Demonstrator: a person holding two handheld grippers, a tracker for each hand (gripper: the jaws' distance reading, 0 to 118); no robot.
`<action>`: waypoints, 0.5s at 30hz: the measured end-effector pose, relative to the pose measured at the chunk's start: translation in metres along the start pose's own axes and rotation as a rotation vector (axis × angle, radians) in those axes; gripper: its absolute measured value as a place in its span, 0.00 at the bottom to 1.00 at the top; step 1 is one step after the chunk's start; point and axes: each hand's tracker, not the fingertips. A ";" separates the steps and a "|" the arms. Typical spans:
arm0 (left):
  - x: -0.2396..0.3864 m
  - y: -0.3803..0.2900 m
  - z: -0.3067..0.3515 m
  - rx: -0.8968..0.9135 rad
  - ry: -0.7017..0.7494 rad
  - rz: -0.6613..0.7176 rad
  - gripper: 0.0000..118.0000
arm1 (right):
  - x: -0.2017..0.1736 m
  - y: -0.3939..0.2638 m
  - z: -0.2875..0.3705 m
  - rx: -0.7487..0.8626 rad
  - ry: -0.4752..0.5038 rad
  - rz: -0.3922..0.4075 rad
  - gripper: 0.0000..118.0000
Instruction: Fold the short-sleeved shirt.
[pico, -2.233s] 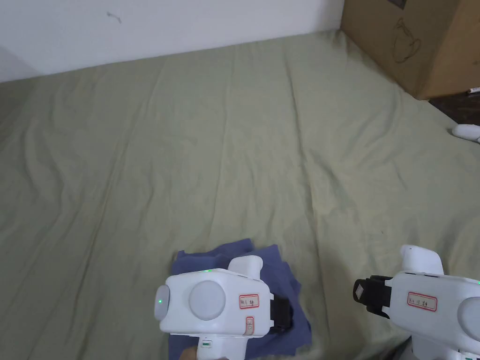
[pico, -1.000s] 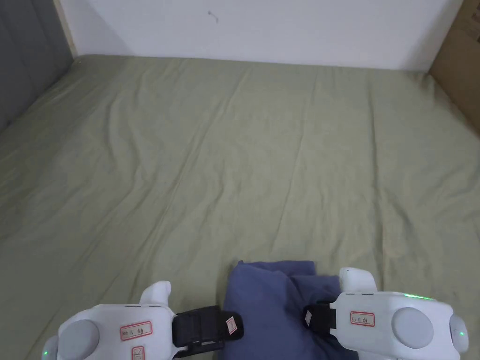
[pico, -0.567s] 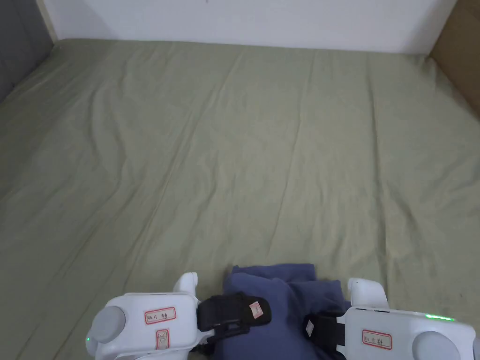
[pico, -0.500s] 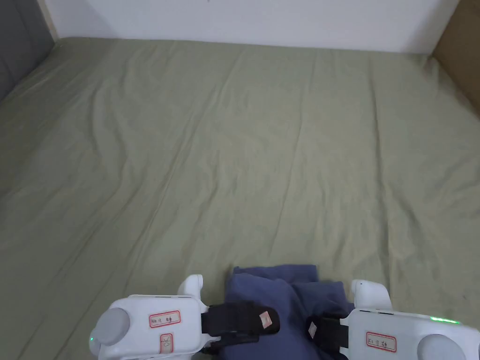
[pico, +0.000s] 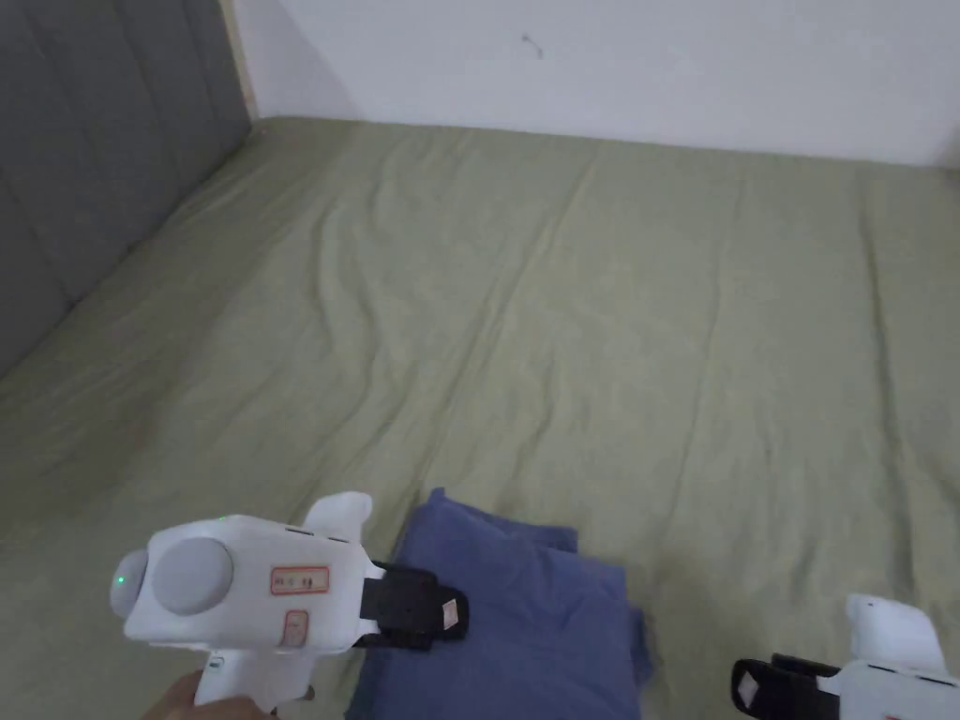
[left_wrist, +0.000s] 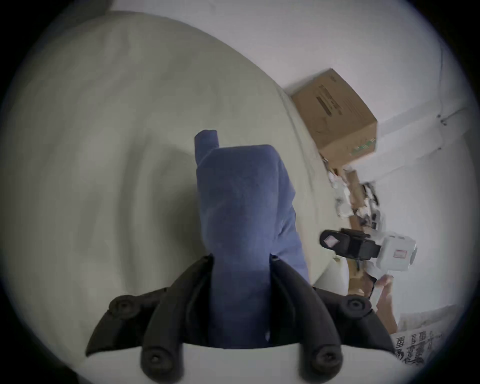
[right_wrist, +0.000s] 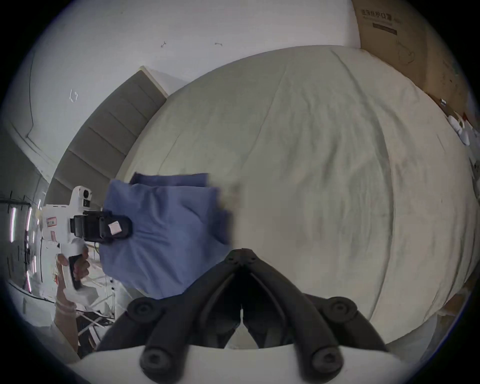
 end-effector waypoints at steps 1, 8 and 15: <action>-0.014 0.008 0.011 0.003 0.027 -0.002 0.20 | 0.000 0.001 -0.001 0.003 0.006 -0.013 0.00; -0.093 0.065 0.094 0.022 0.458 0.101 0.20 | -0.006 0.005 -0.003 -0.003 -0.042 0.018 0.00; -0.126 0.099 0.098 -0.098 1.011 -0.196 0.20 | 0.002 0.003 -0.002 -0.011 -0.080 -0.030 0.00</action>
